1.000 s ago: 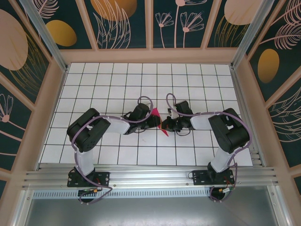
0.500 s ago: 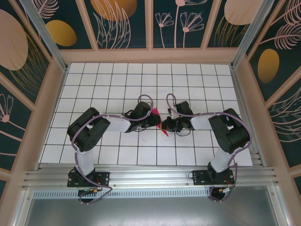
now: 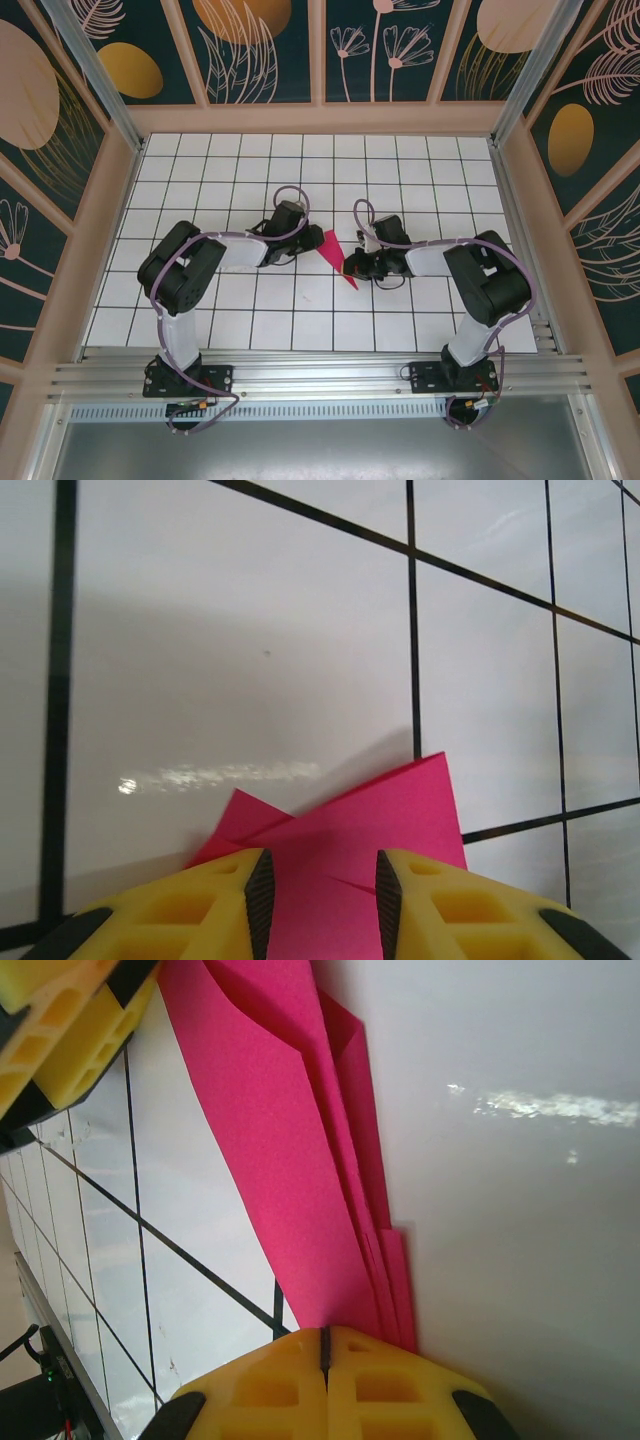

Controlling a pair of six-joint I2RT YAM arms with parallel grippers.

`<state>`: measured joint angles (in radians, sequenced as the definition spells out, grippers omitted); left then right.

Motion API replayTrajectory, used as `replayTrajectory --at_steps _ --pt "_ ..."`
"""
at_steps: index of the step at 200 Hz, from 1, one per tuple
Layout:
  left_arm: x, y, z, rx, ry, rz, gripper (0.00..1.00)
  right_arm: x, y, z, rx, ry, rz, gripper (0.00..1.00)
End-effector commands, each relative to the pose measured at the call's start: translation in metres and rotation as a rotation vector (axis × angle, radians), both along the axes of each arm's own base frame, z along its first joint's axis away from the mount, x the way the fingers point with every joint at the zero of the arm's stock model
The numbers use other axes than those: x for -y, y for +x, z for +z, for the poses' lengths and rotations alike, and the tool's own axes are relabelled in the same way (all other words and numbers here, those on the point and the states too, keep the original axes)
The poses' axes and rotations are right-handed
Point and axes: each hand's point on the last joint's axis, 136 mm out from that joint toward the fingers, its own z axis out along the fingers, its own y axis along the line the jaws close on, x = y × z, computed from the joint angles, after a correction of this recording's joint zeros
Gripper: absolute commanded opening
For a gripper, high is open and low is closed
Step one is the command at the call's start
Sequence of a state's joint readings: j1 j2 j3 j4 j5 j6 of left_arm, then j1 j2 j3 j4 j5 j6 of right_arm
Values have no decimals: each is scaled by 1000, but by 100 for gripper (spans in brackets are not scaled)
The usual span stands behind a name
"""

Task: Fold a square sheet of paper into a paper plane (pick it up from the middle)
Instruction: Fold the wing for the fifth time at the center of the table, then move a paper plane to the center of the table.

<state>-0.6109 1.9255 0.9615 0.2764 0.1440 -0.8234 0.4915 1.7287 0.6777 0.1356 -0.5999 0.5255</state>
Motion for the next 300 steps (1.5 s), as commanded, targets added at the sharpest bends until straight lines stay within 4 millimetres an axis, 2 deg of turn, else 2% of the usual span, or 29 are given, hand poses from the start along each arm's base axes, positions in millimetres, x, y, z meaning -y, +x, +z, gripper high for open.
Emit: replayTrajectory --at_steps 1,25,29,47,71,74,88,94,98,116,134,158,184,221,238,262,300 --pt "-37 9 -20 -18 133 80 37 66 -55 -75 -213 -346 -56 2" --pt "-49 15 -8 10 161 109 40 59 -47 -65 -184 -319 -54 4" --pt "-45 23 5 38 148 114 42 56 -45 -63 -175 -312 -52 4" --pt "-49 25 22 70 154 129 45 45 -32 -46 -124 -274 -47 7" --pt "-53 24 47 112 135 148 50 23 -7 -7 -20 -201 -34 14" --pt "-57 19 42 98 142 149 51 20 -4 -1 -5 -192 -34 14" --pt "-59 12 49 102 122 148 53 11 10 28 66 -153 -37 19" --pt "-59 9 46 90 122 144 54 9 15 41 96 -139 -42 22" --pt "-59 7 57 107 103 144 55 8 18 48 115 -131 -46 24" --pt "-57 -3 62 99 65 135 56 9 27 78 200 -111 -72 32" --pt "-53 -14 65 88 33 122 57 21 34 92 267 -140 -123 41" --pt "-38 -28 69 71 0 90 58 45 40 92 317 -199 -200 47" --pt "-20 -39 68 45 -27 70 60 51 38 75 268 -213 -196 47" --pt "10 -52 63 -4 -113 40 61 47 34 40 172 -260 -149 37" --pt "18 -55 59 -21 -127 35 63 47 35 28 158 -300 -134 37" --pt "23 -57 52 -47 -134 32 65 44 30 20 152 -324 -98 41" --pt "26 -64 46 -65 -152 26 69 36 21 22 179 -341 -36 51"
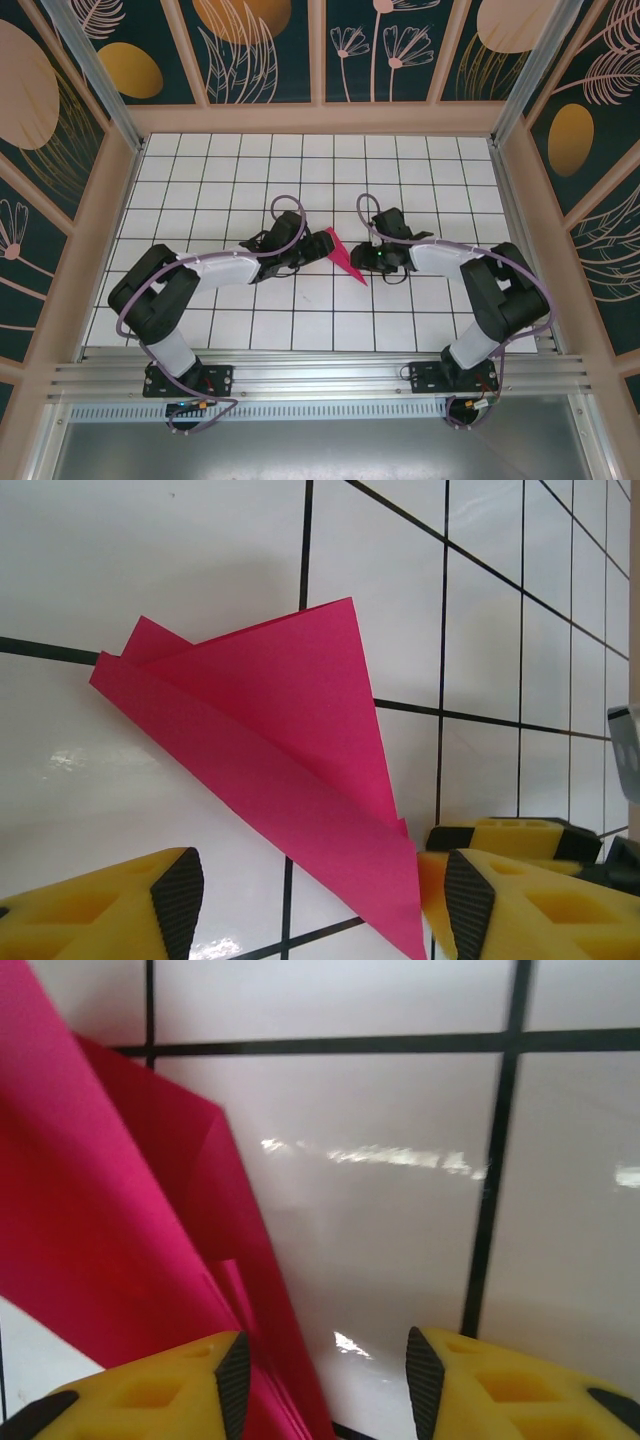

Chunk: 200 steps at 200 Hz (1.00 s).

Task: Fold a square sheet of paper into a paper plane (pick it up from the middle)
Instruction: Move a paper plane to the center of the table.

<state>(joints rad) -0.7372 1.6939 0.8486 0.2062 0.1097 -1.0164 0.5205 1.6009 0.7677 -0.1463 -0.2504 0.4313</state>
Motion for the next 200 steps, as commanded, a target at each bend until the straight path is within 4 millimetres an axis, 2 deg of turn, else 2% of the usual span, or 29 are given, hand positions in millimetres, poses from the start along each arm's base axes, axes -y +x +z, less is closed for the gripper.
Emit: replayTrajectory --at_steps 1,16,45,105,107,114,156,200 --pt "7 -4 0 -9 -47 -2 69 -3 -1 6 27 -34 41 51" --pt "8 -9 -1 -18 -70 -6 70 -11 -8 5 29 -45 75 53" --pt "10 -15 -5 -36 -99 -10 69 -14 -12 2 28 -66 88 53" --pt "16 -28 -10 -78 -202 -5 50 -16 -13 1 29 -80 80 54" --pt "15 -29 -19 -95 -190 -1 50 -16 -13 1 29 -80 80 54" --pt "16 -30 -23 -103 -194 -1 48 -17 -14 1 30 -83 81 54" --pt "20 -28 -31 -122 -216 10 40 -21 -16 0 30 -86 89 54" --pt "15 -27 -37 -121 -193 32 29 -20 -16 3 39 -86 78 54"
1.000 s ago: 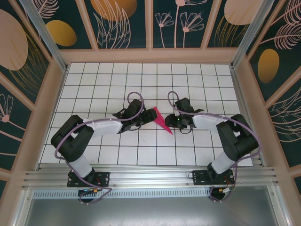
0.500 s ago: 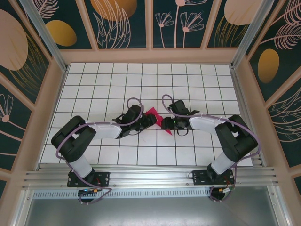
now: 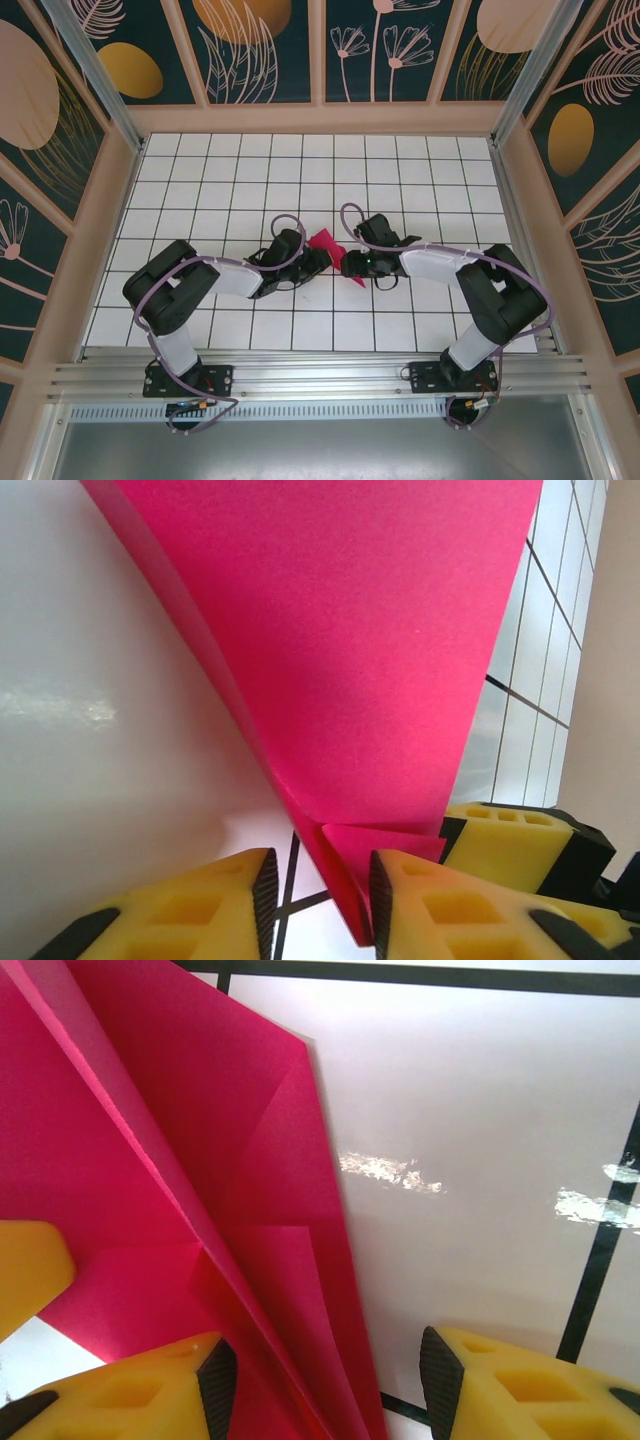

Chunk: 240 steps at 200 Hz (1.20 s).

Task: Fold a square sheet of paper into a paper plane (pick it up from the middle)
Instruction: Move a paper plane to the center of the table.

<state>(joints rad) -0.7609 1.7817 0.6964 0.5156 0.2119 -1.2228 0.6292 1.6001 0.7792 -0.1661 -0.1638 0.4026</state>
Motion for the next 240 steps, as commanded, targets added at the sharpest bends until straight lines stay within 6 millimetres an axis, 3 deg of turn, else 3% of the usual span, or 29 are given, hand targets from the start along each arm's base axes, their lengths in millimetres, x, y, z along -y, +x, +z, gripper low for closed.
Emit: replayTrajectory --at_steps 1,27,64,96,101,139,165,172,179,213,215,240 --pt "0 -2 -4 2 -5 6 28 -1 -1 4 -6 -10 -15 54" --pt "-6 -3 -6 18 21 11 17 1 7 22 53 18 -56 54" --pt "-9 0 1 96 69 -23 1 3 15 69 202 159 -108 55" --pt "-7 3 15 194 103 -86 0 25 20 103 313 229 -204 60" --pt "-4 4 29 232 88 -100 0 29 21 107 328 236 -222 61" --pt "8 1 67 383 60 -223 0 62 22 134 404 305 -345 68" --pt "20 -5 89 464 24 -320 0 67 21 149 409 384 -354 86" --pt "24 -6 90 472 19 -345 0 67 20 151 415 394 -350 97" --pt "27 -8 89 472 12 -367 0 66 18 152 418 400 -345 99" --pt "43 -8 75 414 -1 -435 0 62 11 150 421 410 -297 99" --pt "44 -7 67 396 6 -438 0 62 11 150 420 412 -293 99" --pt "52 -4 48 331 -20 -454 0 58 4 139 382 379 -267 88"
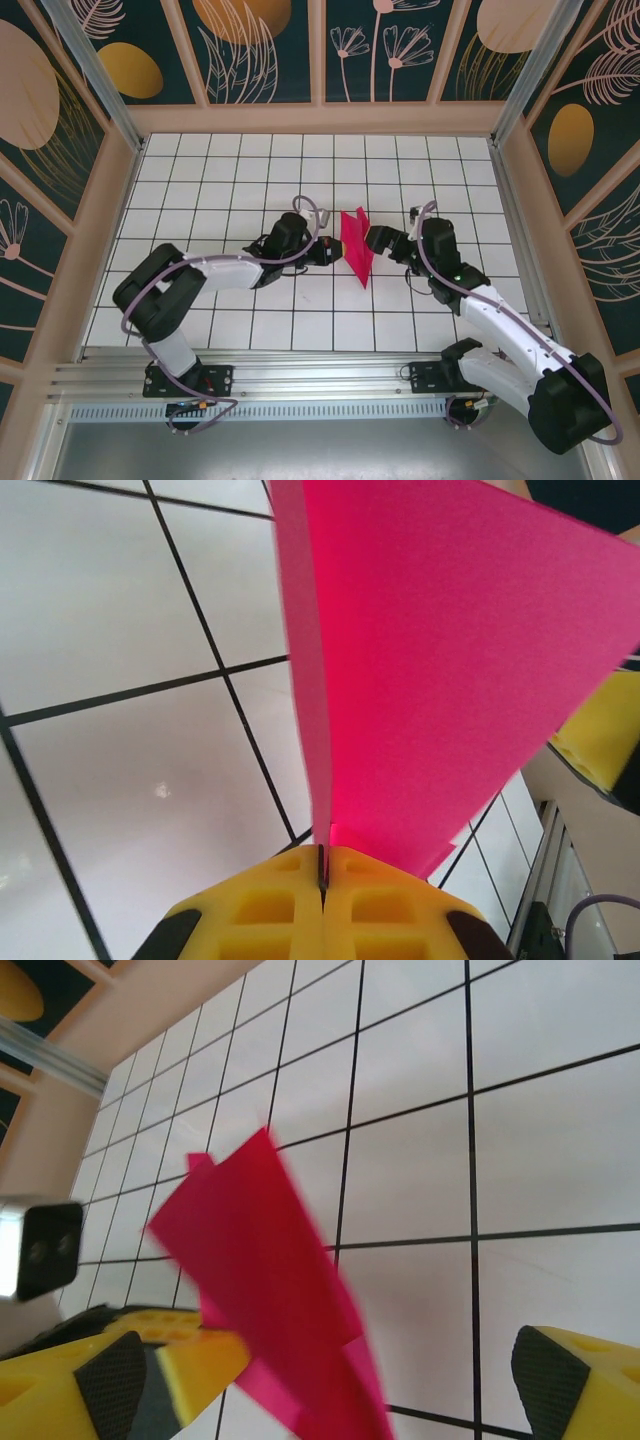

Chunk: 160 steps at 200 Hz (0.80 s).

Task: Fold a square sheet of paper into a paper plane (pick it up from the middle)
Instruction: Move a paper plane to the center of the table.

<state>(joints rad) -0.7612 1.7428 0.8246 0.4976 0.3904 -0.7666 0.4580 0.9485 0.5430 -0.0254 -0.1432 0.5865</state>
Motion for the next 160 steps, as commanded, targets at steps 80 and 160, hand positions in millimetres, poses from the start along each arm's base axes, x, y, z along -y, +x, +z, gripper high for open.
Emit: replayTrajectory --at_steps 80,160 --pt "4 6 -40 -165 -45 -59 0 -23 -27 -68 -197 -221 89 61" --pt "2 5 -53 -202 -37 -53 0 -43 -33 -93 -256 -292 173 46"
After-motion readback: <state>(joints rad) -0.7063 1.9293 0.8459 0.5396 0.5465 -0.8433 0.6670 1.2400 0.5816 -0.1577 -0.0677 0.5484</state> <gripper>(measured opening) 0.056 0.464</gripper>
